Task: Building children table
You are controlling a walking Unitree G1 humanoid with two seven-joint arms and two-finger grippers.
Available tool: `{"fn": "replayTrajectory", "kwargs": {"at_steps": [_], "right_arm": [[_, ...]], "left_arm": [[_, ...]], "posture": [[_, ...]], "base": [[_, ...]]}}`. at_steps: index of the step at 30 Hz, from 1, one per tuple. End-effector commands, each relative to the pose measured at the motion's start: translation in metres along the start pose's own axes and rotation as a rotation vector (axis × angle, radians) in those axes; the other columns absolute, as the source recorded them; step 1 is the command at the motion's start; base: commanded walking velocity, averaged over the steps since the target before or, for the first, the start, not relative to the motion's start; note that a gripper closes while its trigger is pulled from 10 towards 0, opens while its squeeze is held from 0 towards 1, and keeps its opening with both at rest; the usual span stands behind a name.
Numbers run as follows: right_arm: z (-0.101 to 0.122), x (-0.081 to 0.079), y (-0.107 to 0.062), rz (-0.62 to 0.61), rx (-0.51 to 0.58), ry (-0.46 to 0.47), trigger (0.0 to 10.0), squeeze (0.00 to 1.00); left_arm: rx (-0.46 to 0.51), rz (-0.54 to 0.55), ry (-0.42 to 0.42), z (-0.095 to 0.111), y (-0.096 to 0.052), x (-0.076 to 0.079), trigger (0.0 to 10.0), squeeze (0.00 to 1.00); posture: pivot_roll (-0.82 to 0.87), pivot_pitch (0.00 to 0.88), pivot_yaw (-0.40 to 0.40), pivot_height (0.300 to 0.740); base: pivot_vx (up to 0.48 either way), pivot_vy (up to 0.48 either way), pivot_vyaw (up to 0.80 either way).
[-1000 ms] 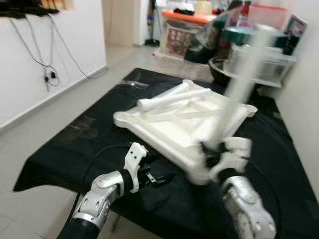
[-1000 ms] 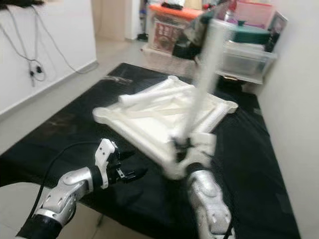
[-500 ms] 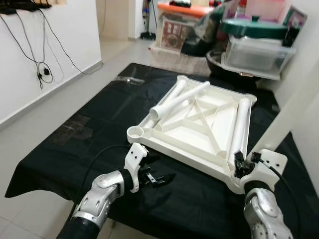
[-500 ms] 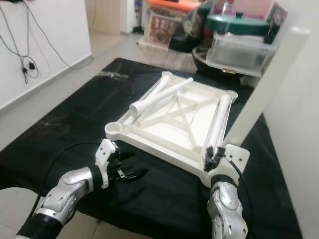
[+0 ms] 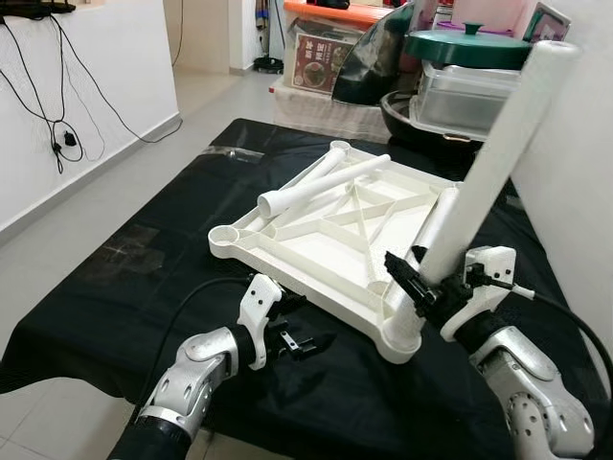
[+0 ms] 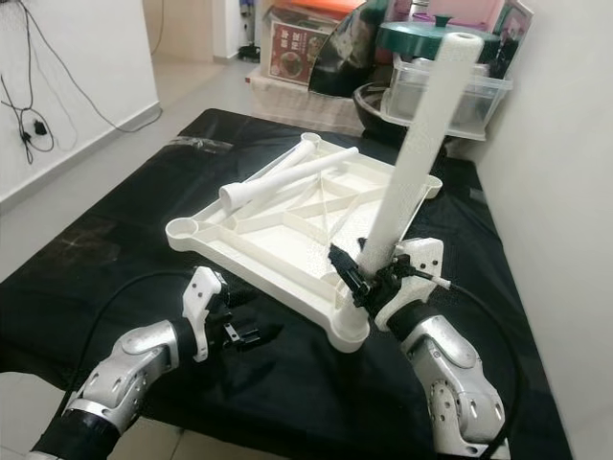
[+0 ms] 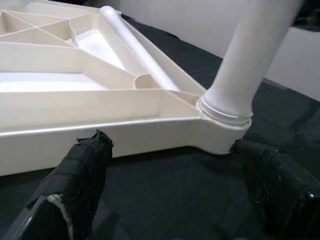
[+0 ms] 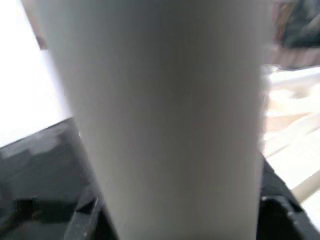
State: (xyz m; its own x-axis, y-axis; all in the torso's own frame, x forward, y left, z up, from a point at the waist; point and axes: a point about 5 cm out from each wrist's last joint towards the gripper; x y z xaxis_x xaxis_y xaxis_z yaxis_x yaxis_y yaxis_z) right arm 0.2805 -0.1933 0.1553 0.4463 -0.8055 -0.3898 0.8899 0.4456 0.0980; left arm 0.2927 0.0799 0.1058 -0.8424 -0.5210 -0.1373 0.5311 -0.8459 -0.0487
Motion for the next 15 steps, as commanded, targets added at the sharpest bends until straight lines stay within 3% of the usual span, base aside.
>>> {"fn": "replayTrajectory", "kwargs": {"at_steps": [1,2,3,4,6,7,8,9,10,11,15], "right_arm": [[-0.021,0.005,0.001,-0.031,-0.064,0.063,0.0,0.00],[-0.023,0.014,0.003,-0.157,-0.052,0.043,0.0,0.00],[-0.023,0.014,0.003,-0.157,-0.052,0.043,0.0,0.00],[-0.026,0.025,0.002,-0.297,-0.041,0.046,0.0,0.00],[-0.026,0.025,0.002,-0.297,-0.041,0.046,0.0,0.00],[-0.031,0.052,-0.014,-0.696,-0.007,0.036,0.0,0.00],[-0.031,0.052,-0.014,-0.696,-0.007,0.036,0.0,0.00],[-0.033,0.064,-0.049,-1.025,0.072,0.038,0.0,0.00],[-0.033,0.064,-0.049,-1.025,0.072,0.038,0.0,0.00],[-0.032,0.058,-0.065,-1.101,0.105,0.013,0.0,0.00],[-0.036,0.038,-0.059,-0.989,0.079,0.021,0.0,0.00]], "left_arm": [[-0.007,0.002,0.000,-0.002,0.001,0.002,10.0,0.00],[-0.008,0.010,-0.001,-0.002,0.000,0.001,10.0,0.00],[-0.008,0.010,-0.001,-0.002,0.000,0.001,10.0,0.00],[-0.010,0.014,-0.001,-0.003,-0.002,0.000,10.0,0.00],[-0.010,0.014,-0.001,-0.003,-0.002,0.000,10.0,0.00],[-0.017,0.015,0.002,-0.004,-0.004,-0.001,10.0,0.00],[-0.017,0.015,0.002,-0.004,-0.004,-0.001,10.0,0.00],[-0.019,0.014,0.001,-0.004,-0.005,-0.001,10.0,0.00],[-0.019,0.014,0.001,-0.004,-0.005,-0.001,10.0,0.00],[-0.017,0.012,-0.002,-0.004,-0.004,0.000,10.0,0.00],[-0.018,0.002,-0.005,-0.004,-0.003,0.001,10.0,0.00]], "posture": [[0.13,0.000,-0.131,0.740],[0.13,0.000,-0.132,0.740],[0.13,0.000,-0.132,0.740],[0.13,0.000,-0.130,0.740],[0.13,0.000,-0.130,0.740],[0.13,0.000,-0.132,0.740],[0.13,0.000,-0.132,0.740],[0.13,0.000,-0.124,0.740],[0.13,0.000,-0.124,0.740],[0.12,0.000,-0.119,0.740],[0.10,0.000,-0.109,0.740]], "base": [[0.000,0.000,0.00],[0.000,0.000,0.00],[0.000,0.000,0.00],[0.000,0.000,0.00],[0.000,0.000,0.00],[0.000,0.000,0.00],[0.000,0.000,0.00],[0.000,0.000,0.00],[0.000,0.000,0.00],[0.000,0.000,0.00],[0.000,0.000,0.00]]}}
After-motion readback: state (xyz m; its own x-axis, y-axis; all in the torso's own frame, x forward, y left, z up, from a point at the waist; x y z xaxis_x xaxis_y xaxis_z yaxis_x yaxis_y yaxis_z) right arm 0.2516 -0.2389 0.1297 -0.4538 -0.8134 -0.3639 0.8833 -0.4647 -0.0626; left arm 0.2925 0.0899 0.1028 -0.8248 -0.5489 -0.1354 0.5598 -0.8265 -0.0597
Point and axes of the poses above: a point about 5 cm out from each wrist's last joint towards the gripper, its own y axis pointing out of the wrist towards the gripper, its own z axis along the axis of the wrist's last joint, x = y × z, and after that the axes turned 13 degrees about y, right-handed
